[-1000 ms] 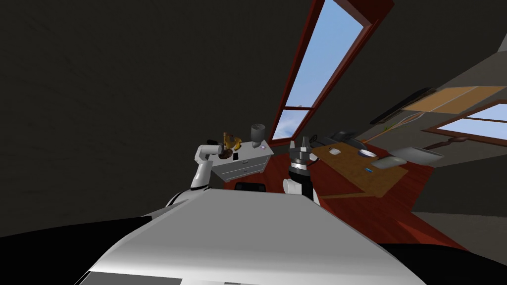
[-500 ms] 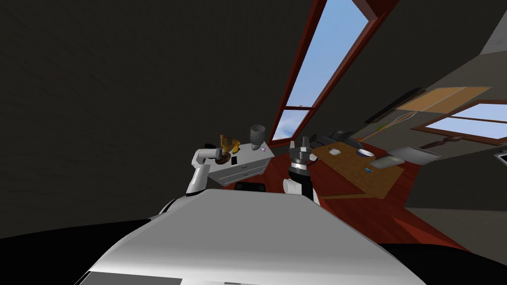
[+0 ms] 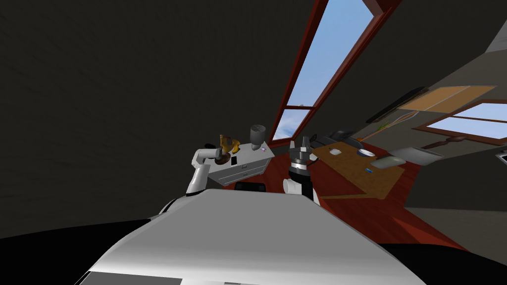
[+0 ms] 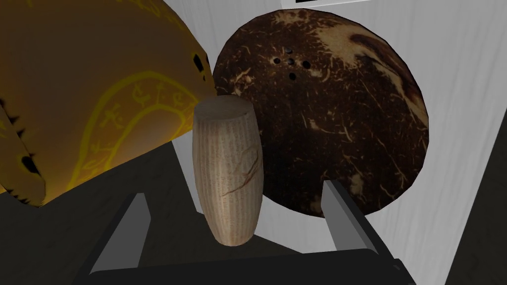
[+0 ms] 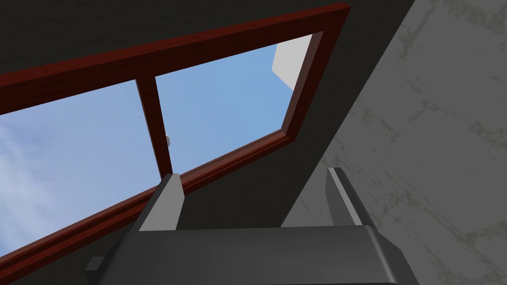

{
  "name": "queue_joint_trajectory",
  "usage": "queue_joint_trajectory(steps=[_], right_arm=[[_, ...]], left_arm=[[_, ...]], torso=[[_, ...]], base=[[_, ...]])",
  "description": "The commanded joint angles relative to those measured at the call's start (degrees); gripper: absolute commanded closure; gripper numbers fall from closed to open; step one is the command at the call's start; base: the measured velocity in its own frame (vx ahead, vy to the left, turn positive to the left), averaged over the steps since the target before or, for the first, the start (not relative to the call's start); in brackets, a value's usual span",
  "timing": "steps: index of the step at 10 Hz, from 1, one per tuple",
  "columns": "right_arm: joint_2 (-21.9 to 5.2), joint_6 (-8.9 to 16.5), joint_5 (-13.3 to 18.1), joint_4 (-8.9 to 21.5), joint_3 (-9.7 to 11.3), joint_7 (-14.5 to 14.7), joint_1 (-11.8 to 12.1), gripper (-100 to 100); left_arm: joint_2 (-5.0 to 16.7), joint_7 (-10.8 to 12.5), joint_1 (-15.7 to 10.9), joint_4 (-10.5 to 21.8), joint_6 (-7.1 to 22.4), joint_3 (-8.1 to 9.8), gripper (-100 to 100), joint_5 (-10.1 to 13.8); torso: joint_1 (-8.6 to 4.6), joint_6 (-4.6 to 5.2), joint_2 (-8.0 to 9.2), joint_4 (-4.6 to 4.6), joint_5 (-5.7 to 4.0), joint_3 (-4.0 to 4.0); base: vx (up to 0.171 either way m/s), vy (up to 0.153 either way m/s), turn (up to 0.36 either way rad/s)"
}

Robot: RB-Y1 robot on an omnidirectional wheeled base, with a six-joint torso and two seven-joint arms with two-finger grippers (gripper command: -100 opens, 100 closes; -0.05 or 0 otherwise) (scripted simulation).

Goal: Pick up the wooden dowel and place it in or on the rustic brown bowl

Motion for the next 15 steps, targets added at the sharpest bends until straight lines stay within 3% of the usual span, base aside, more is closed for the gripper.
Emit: queue_joint_trajectory(steps=[1,2,10,11,12,15], right_arm=[[0.0,0.0,0.0,0.0,0.0,0.0,0.0,0],[0.0,0.0,0.0,0.0,0.0,0.0,0.0,0],[0.0,0.0,0.0,0.0,0.0,0.0,0.0,0],[0.0,0.0,0.0,0.0,0.0,0.0,0.0,0],[0.0,0.0,0.0,0.0,0.0,0.0,0.0,0],[0.0,0.0,0.0,0.0,0.0,0.0,0.0,0]], left_arm=[[0.0,0.0,0.0,0.0,0.0,0.0,0,0.0],[0.2,0.0,-0.1,-2.4,2.5,0.34,-100,0.2],[0.8,0.1,-0.3,-11.8,12.3,1.72,-100,1.2],[0.8,0.1,-0.2,-11.3,11.6,1.65,-100,1.2],[0.8,0.1,-0.2,-11.4,11.8,1.66,0,1.2],[0.8,0.1,-0.2,-11.4,11.8,1.66,0,1.2]], torso=[[0.0,0.0,0.0,0.0,0.0,0.0],[0.0,0.0,0.0,0.0,0.0,0.0],[0.03,0.0,-0.03,-0.01,0.01,-0.02],[0.03,0.0,-0.03,-0.01,0.01,-0.02],[0.02,0.0,-0.01,-0.01,0.01,-0.01],[0.0,0.0,0.0,0.0,0.0,0.0]], base=[[0.0,0.0,0.0],[0.007,0.006,-0.011],[0.012,0.01,-0.01],[0.0,0.0,0.0],[0.0,0.0,0.0],[0.0,0.0,0.0]])
